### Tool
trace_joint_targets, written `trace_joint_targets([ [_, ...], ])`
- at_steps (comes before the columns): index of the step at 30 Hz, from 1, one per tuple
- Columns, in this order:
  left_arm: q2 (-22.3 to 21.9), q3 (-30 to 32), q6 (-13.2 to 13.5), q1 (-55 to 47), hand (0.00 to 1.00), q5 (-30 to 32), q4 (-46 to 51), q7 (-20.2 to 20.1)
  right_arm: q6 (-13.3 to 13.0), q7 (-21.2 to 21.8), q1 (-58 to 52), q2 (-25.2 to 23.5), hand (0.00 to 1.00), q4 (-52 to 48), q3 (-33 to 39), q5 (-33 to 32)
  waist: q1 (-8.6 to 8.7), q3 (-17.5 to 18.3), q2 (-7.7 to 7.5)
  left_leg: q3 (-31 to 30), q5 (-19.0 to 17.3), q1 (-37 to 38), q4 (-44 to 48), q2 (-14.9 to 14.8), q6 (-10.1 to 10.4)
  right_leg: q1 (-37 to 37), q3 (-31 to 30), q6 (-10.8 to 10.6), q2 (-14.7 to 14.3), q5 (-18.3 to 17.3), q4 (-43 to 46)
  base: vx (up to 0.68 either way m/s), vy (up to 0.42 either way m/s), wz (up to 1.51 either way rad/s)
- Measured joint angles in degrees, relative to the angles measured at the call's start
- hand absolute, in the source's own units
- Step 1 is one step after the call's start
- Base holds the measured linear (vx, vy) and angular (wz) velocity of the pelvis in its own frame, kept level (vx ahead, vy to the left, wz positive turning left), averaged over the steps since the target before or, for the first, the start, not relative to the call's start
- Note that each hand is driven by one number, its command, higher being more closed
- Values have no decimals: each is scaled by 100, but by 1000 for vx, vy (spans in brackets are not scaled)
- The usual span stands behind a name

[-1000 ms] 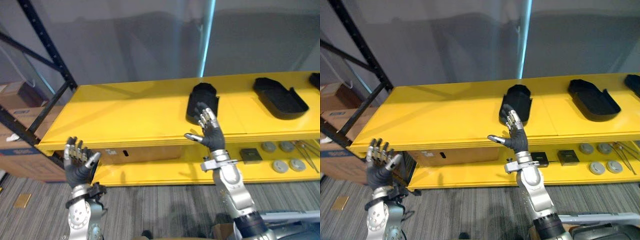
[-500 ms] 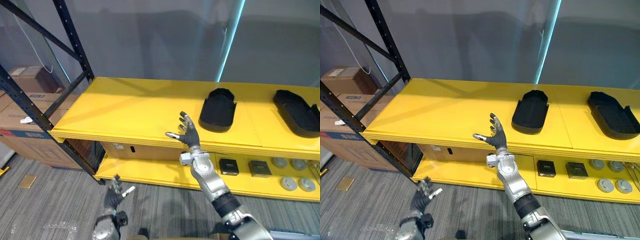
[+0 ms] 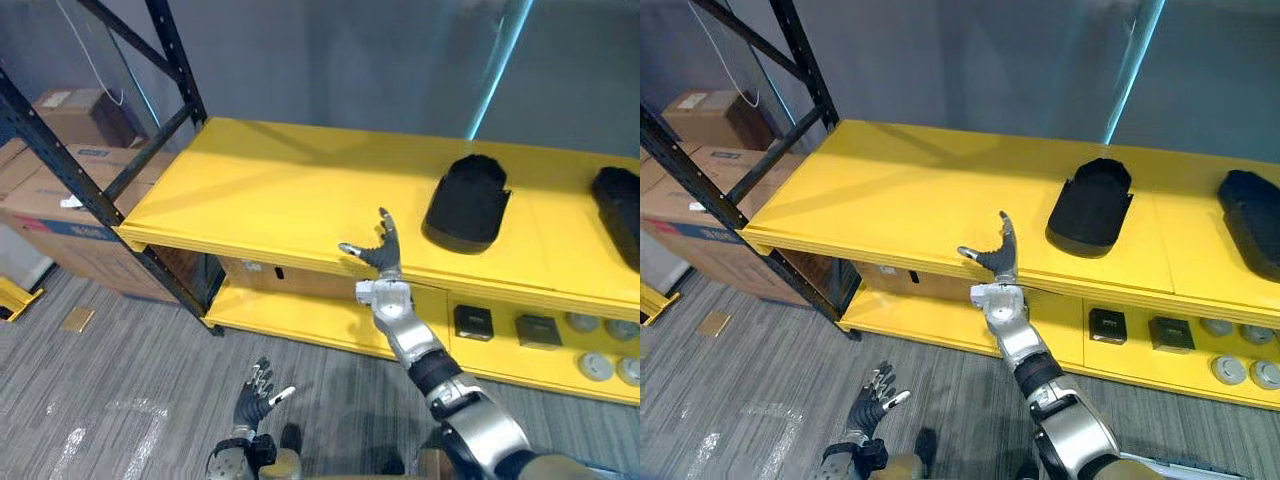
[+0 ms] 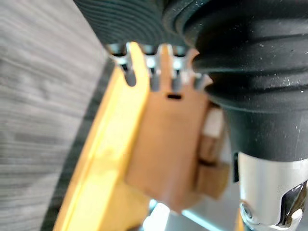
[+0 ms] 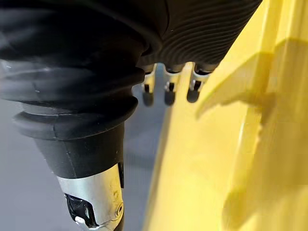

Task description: Walk over and take plastic housings, then place them on the shelf

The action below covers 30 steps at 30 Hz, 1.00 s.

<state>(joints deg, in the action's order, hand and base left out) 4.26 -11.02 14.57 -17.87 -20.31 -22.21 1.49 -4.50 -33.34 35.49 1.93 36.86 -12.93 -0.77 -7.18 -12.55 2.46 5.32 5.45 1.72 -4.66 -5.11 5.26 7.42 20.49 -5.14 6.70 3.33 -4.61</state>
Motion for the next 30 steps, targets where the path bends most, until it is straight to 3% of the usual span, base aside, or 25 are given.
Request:
trace_joint_targets([
  [6,-18,-188,13,112,0,-183,-113,-47,82,-56,231,128,0,5,280,-2,21,-137,99,82,10,-70,4,-3,-4,-124,-63,3,6,3,46,37,-10,-5],
  [9,-25,-364,36,157,0,-216,-113,-53,94,-66,421,165,0,-6,306,63,40,-357,273,177,8,30,4,-11,-6,-132,-194,17,17,-12,120,2,-7,-18],
  [13,-28,-458,37,163,0,-269,-111,-50,101,-64,504,166,0,-8,301,60,150,-439,390,179,-1,29,4,-30,-13,-172,-197,26,12,-61,183,-47,-11,-4],
  [30,-25,-564,36,154,0,-462,-112,-50,69,-37,507,326,0,-62,372,51,166,-531,476,192,-5,49,4,-46,-14,-245,-225,27,27,-161,362,-7,-2,-1],
])
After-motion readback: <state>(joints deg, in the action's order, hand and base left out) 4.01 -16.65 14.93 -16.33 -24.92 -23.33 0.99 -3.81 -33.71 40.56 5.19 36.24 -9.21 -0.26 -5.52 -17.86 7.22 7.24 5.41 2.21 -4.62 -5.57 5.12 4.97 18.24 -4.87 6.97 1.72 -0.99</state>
